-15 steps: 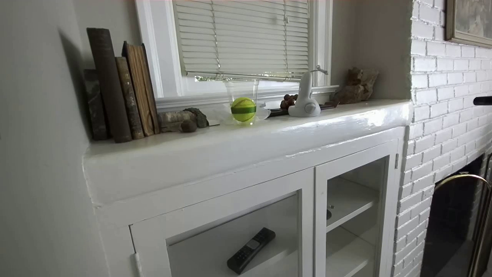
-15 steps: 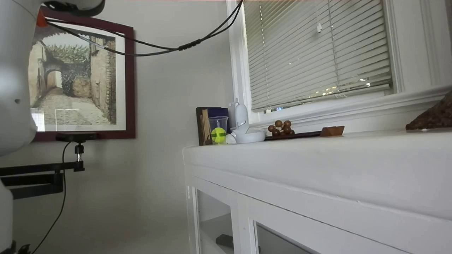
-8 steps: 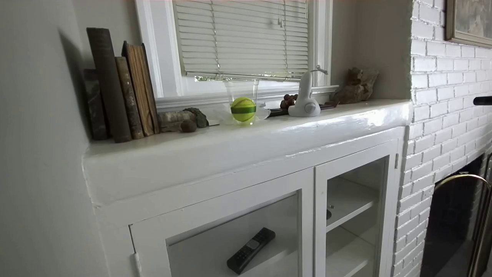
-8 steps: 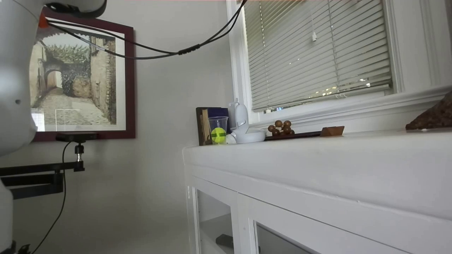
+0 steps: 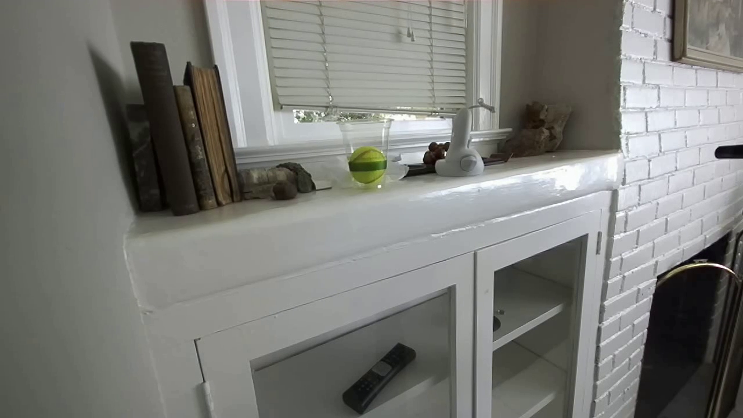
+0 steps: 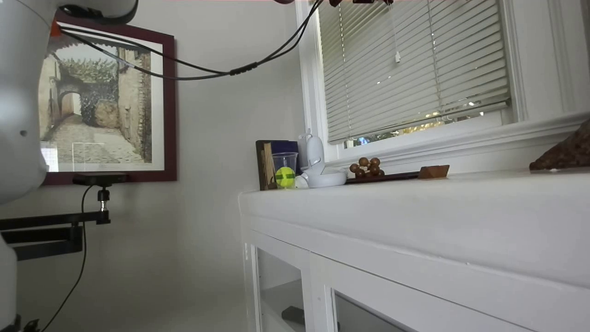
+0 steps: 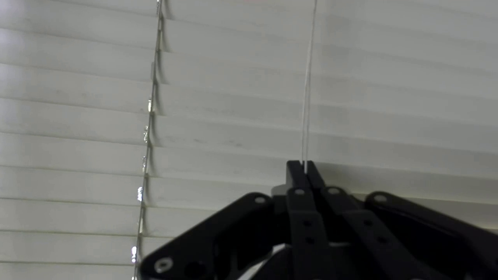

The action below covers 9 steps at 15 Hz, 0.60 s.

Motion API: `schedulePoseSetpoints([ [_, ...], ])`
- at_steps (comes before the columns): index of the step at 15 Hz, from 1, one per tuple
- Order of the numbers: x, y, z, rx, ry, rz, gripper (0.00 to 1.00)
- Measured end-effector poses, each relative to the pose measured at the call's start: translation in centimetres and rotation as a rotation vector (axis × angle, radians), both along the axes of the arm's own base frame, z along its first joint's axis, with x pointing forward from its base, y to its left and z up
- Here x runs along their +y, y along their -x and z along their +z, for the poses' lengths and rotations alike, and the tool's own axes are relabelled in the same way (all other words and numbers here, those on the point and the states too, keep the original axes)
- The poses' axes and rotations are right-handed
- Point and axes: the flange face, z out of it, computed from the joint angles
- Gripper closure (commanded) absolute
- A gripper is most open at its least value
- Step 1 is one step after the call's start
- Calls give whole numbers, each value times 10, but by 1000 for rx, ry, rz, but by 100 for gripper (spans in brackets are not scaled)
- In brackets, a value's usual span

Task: Close the blinds.

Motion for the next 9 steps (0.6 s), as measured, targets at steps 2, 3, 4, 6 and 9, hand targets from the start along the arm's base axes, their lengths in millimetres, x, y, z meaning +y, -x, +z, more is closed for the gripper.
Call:
schedulePoseSetpoints([
  [2, 5, -1, 0, 2, 6, 14, 100],
  [3, 9, -1, -1, 5, 10, 26, 100],
  [4, 12, -2, -1, 6, 13, 33, 100],
  [6, 13, -2, -1, 5, 14, 36, 100],
  [9, 7, 0, 3, -5, 14, 26, 100],
])
